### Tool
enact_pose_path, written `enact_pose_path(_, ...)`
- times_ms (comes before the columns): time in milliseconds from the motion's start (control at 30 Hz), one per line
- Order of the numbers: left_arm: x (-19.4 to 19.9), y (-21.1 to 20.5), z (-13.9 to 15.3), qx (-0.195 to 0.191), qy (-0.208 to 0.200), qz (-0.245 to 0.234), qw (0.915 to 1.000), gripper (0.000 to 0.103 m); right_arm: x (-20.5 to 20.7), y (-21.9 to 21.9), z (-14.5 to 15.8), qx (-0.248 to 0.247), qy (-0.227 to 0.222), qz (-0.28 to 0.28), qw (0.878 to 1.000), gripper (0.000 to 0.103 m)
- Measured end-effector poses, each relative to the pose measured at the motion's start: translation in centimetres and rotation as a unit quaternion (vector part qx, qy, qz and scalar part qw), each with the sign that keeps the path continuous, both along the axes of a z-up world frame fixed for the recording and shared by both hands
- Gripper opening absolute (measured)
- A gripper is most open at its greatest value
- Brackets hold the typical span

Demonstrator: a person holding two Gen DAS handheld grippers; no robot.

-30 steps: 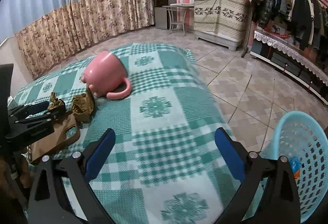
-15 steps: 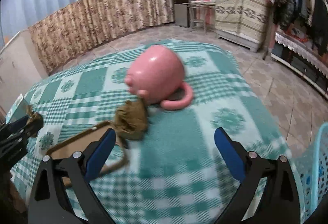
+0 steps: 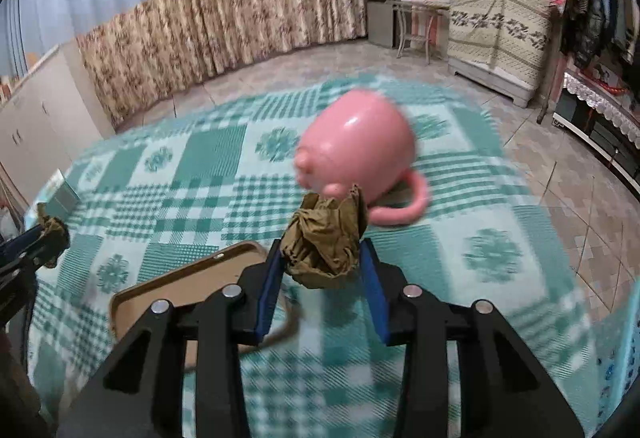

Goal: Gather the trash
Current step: 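Grasp the brown crumpled cloth with the left tool while the right tool grasps another brown cloth, then carry both brown cloths over the blue basket and open both tools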

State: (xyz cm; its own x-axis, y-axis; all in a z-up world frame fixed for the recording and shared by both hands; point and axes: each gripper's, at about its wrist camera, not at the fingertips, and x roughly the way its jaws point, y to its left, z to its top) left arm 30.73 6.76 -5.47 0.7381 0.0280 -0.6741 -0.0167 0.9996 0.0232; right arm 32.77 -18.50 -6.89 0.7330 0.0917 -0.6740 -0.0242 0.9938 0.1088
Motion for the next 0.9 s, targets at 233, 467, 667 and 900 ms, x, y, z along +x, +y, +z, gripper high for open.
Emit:
enact_pose_path(233,-1.3,-7.4,2.9,0.001,-0.035,-0.064,0.9973,0.046,-7.7,-7.8,3.7,0.001,-0.04,-0.056,0.998,0.039)
enact_pose_path(467,-2.5,-16.4,4.1,-0.02,-0.043,-0.139,0.9891,0.046,-16.1,-17.6,6.2,-0.027,-0.064,-0.146,0.987,0.039)
enact_pose_path(667,-5.0,-24.7,4.4,-0.033,-0.052,-0.214,0.9749,0.046,-22.0,-24.9,6.4,-0.055,-0.063,-0.217,0.973,0.039)
enact_pose_path(900,-7.6,-33.4,3.1,-0.036,-0.04,-0.289,0.9559,0.047,-26.4,-31.5,5.3,-0.044,-0.065,-0.281,0.956,0.039)
